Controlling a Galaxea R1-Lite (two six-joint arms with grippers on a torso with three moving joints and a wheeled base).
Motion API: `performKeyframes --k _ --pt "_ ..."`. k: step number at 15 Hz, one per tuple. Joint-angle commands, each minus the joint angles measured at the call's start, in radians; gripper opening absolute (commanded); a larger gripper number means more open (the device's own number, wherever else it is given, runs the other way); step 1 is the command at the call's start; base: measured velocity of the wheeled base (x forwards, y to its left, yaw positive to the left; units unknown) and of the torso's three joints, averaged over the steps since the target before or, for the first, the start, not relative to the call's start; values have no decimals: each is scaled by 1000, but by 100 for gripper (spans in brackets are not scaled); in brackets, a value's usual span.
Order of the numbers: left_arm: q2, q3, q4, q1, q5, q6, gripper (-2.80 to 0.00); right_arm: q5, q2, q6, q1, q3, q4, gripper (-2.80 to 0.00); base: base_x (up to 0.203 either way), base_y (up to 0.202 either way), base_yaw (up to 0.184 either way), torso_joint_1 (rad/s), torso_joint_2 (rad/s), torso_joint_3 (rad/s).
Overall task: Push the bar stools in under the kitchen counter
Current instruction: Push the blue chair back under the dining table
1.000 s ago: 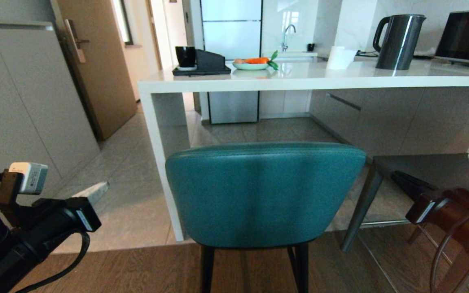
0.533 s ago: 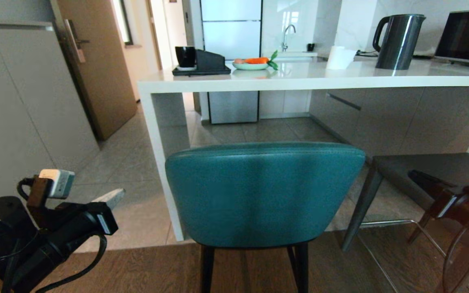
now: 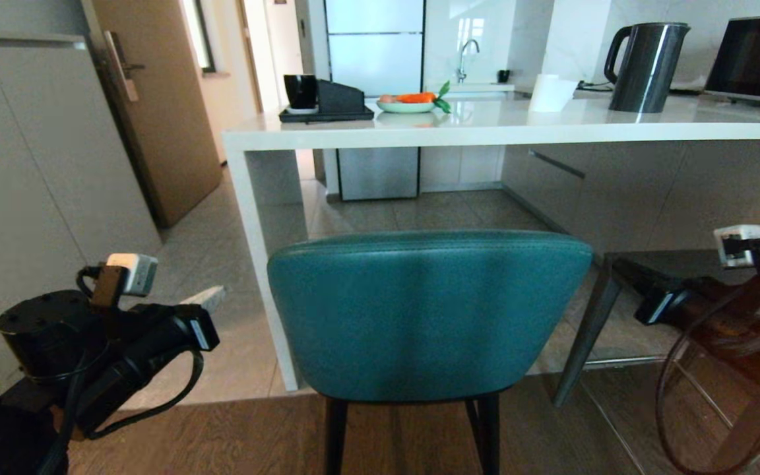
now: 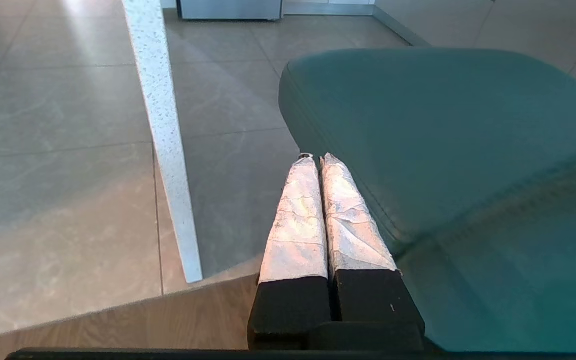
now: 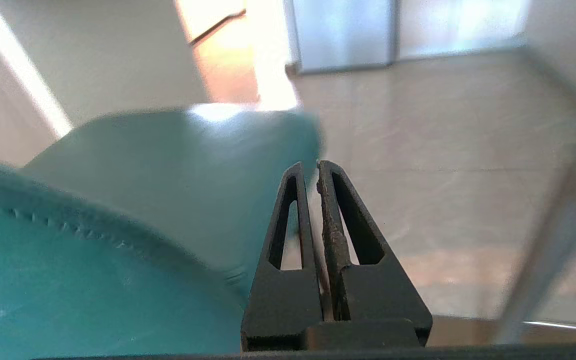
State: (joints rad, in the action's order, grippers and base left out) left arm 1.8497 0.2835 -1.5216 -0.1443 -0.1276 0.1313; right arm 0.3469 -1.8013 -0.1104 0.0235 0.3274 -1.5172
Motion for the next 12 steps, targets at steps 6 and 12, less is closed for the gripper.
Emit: performKeyframes --k 6,12 --pt "96 52 -8 -110 8 -1 -280 -51 -161 -3 -95 102 -13 -280 0 0 0 0 0 0" --pt "120 76 -8 -213 126 -2 -280 -49 -155 8 -119 99 -13 -280 0 0 0 0 0 0"
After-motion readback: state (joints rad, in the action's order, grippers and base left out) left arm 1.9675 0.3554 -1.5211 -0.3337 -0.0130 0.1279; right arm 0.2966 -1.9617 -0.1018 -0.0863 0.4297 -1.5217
